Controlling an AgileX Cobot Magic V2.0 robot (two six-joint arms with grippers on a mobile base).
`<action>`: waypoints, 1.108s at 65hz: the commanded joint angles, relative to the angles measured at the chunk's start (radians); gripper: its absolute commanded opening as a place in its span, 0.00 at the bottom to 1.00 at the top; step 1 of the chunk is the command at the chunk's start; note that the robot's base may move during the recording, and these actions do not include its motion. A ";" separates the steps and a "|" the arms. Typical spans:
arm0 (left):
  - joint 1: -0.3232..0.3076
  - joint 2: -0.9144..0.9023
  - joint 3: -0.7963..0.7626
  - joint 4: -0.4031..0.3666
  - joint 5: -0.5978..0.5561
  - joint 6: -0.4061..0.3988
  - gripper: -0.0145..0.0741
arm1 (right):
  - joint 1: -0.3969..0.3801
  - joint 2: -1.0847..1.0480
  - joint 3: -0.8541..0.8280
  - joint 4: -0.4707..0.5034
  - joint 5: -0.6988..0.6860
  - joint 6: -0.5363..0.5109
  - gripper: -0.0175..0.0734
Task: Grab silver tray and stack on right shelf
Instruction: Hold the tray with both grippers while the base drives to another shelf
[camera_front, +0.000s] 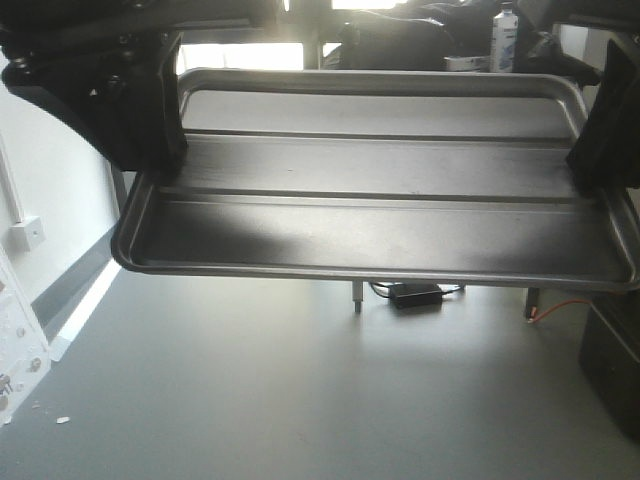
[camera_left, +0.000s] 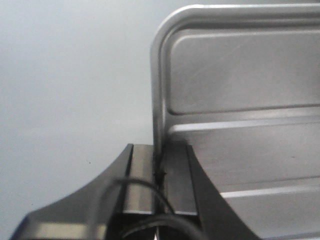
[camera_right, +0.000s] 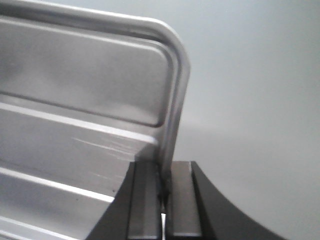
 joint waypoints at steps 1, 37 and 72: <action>-0.010 -0.035 -0.026 0.028 -0.041 0.016 0.06 | 0.005 -0.024 -0.029 -0.012 -0.058 -0.028 0.25; -0.010 -0.035 -0.026 0.026 -0.041 0.016 0.06 | 0.005 -0.024 -0.029 -0.012 -0.057 -0.028 0.25; -0.010 -0.035 -0.026 0.026 -0.041 0.016 0.06 | 0.005 -0.024 -0.029 -0.012 -0.057 -0.028 0.25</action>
